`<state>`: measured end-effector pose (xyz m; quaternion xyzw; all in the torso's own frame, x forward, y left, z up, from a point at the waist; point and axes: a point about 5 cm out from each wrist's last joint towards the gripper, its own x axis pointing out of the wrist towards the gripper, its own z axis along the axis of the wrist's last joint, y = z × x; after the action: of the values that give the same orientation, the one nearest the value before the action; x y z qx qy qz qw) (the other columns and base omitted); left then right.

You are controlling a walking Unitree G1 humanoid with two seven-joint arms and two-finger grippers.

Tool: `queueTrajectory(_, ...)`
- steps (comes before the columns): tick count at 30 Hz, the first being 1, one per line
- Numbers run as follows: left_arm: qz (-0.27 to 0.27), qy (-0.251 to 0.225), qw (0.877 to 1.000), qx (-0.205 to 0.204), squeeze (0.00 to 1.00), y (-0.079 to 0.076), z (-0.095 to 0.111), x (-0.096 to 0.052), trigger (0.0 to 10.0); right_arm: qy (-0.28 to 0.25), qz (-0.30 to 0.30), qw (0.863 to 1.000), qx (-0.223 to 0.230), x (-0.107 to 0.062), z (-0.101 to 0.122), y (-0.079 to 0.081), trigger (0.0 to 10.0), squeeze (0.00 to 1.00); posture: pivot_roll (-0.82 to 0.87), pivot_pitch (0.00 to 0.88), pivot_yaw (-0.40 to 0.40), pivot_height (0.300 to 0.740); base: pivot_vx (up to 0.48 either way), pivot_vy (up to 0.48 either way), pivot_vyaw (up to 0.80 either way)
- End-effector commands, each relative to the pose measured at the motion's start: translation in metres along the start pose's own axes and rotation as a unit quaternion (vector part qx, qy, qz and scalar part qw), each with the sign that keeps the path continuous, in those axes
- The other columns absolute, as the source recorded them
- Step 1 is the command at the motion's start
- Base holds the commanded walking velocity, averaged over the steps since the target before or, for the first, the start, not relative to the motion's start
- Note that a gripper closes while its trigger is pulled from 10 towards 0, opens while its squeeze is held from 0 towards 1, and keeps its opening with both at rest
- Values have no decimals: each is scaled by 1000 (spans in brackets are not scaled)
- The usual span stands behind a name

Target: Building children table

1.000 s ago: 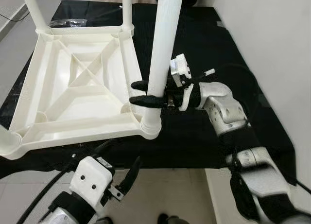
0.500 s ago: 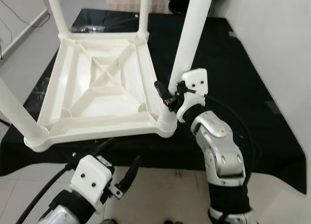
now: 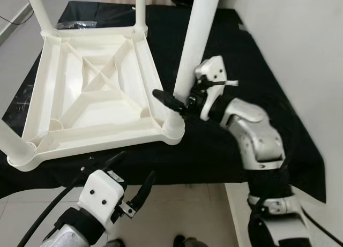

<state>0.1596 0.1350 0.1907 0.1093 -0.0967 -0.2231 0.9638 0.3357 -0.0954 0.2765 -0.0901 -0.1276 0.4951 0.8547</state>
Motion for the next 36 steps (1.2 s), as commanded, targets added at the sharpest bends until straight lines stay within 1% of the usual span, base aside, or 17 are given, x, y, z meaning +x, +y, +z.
queueTrajectory(1,0,-1,1000,-4,0,-3,1,-2,10000,2,46,999,-4,2,-5,3,10000,0,90,236,-136,740,0,0,0)
queueTrajectory(4,0,0,1000,-6,0,-5,4,-5,10000,0,158,987,22,1,-5,4,10000,0,100,254,-135,740,0,0,0)
queueTrajectory(9,0,1,1000,-7,0,-6,5,-7,10000,-3,182,983,29,4,-6,-1,10000,0,109,264,-134,740,0,0,0)
queueTrajectory(10,-1,2,1000,-8,0,-7,7,-8,10000,-10,191,981,40,8,-6,-5,6431,0,117,272,-133,740,0,0,0)
queueTrajectory(11,-1,2,1000,-8,0,-7,7,-8,10000,-10,191,981,40,8,-6,-5,6431,0,117,272,-133,740,0,0,0)
queueTrajectory(12,-1,3,1000,-8,0,-7,7,-9,10000,-18,202,978,50,10,-5,-7,0,0,119,274,-134,740,0,0,0)
queueTrajectory(16,-1,4,1000,-10,0,-7,8,-10,10000,-32,242,968,64,10,-3,-8,0,0,115,279,-132,740,0,0,0)
queueTrajectory(24,-2,5,1000,-11,0,-7,7,-10,10000,-30,242,968,64,3,-8,-13,0,0,102,275,-130,740,0,0,0)
queueTrajectory(28,-1,5,1000,-10,0,-6,7,-9,10000,5,148,988,38,-10,-22,-11,0,0,88,276,-138,740,0,0,0)
queueTrajectory(29,-1,5,1000,-10,0,-6,7,-9,10000,5,148,988,38,-10,-22,-11,0,0,88,276,-138,740,0,0,0)
queueTrajectory(30,-1,5,1000,-9,0,-5,7,-9,10000,43,61,996,51,-14,-33,-4,0,0,83,281,-140,740,0,0,0)
queueTrajectory(31,0,5,1000,-8,0,-4,6,-9,10000,117,-118,986,28,-18,-49,-4,0,0,74,282,-136,740,0,0,0)
queueTrajectory(32,0,5,1000,-8,0,-4,6,-9,10000,117,-118,986,28,-18,-49,-4,0,0,74,282,-136,740,0,0,0)
queueTrajectory(33,0,6,1000,-7,0,-3,6,-9,10000,173,-286,943,0,-32,-58,-5,0,0,74,282,-136,740,0,0,0)
queueTrajectory(34,0,6,1000,-6,0,-1,5,-9,10000,194,-332,923,20,-39,-67,24,0,0,58,277,-125,740,0,0,0)
queueTrajectory(35,0,6,1000,-6,0,-1,5,-9,10000,194,-332,923,20,-39,-67,24,0,0,58,277,-125,740,0,0,0)
queueTrajectory(36,-1,5,1000,-5,0,0,4,-7,10000,195,-343,918,44,-38,-70,50,0,0,57,280,-115,740,0,0,0)
